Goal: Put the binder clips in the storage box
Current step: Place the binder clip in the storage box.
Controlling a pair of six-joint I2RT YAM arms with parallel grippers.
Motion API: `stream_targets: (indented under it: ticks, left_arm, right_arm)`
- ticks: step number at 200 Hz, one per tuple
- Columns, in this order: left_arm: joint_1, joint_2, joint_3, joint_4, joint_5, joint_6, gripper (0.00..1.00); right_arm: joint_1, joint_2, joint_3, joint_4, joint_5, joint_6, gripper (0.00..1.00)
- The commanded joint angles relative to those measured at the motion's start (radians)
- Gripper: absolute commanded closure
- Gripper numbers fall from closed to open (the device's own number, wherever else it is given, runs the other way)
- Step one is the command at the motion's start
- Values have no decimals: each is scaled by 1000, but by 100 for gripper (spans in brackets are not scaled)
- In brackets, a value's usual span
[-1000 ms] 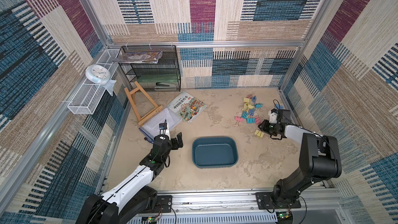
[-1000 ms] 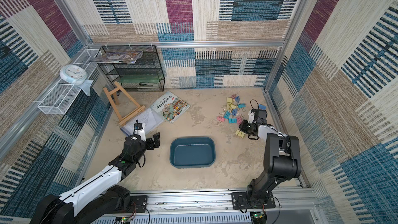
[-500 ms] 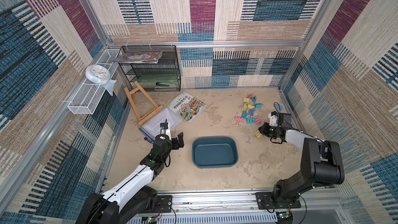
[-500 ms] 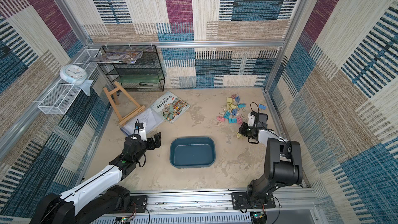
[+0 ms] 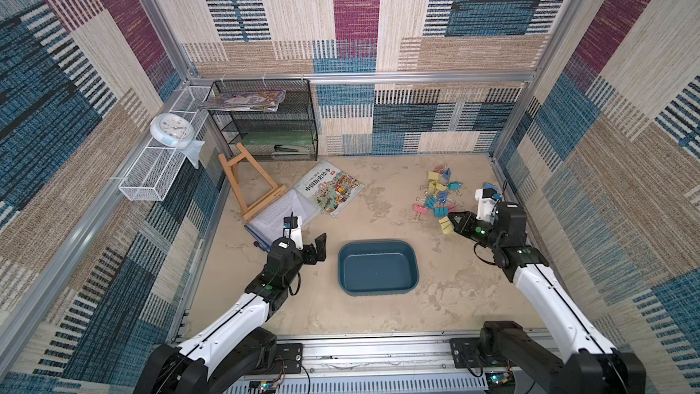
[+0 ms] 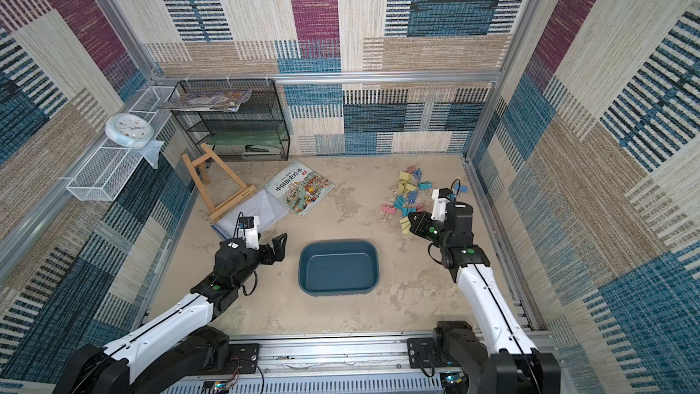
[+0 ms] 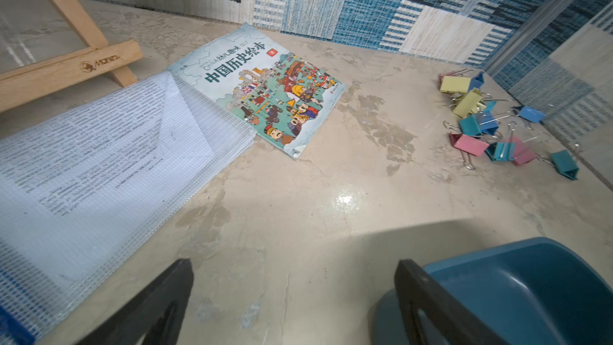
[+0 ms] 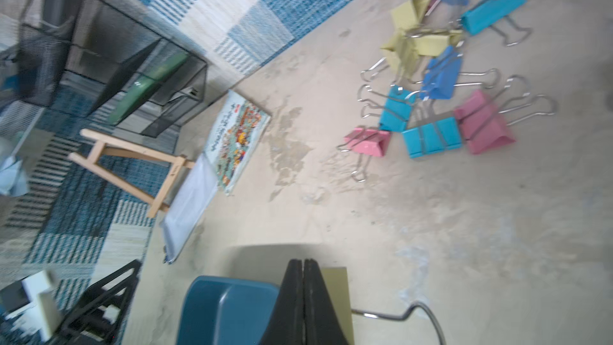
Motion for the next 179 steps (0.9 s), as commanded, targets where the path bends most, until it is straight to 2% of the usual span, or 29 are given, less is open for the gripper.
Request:
stream_targets:
  ticks: [1,21,39,58,80,111,136,162,179]
  left_arm:
    - [1,-15,-12,86,79,26,1]
    - [1,-15,-11,82,92,46,1]
    - [1,-12,-9,85,135,74,1]
    - [1,-2,-9,85,180,114,1]
    - [-1,-1,-11,85,204,139,1]
    - [-1,-11,-16,79,181,149,1]
    - [-1,-17,-13,61,137,141,1]
    - [0,-20,-2,7,42,134,1]
    - [0,-32,-13,21,43,135,1]
  right_arm:
    - [135,-70,-27,46,107,197,100]
    - [309,-98,-83,115,197,329,100]
    - [491,-71,-142,218,329,442,100]
    - [677,24,-153,297,472,522,100]
    - [817,166,-116,384,611,542,100]
    - [919,364,-11,427,737,531,100]
    - [963,504,48,458,818,546,100]
    - [973,617,81,497,847,583,100]
    - [975,674,98,514,847,598,100]
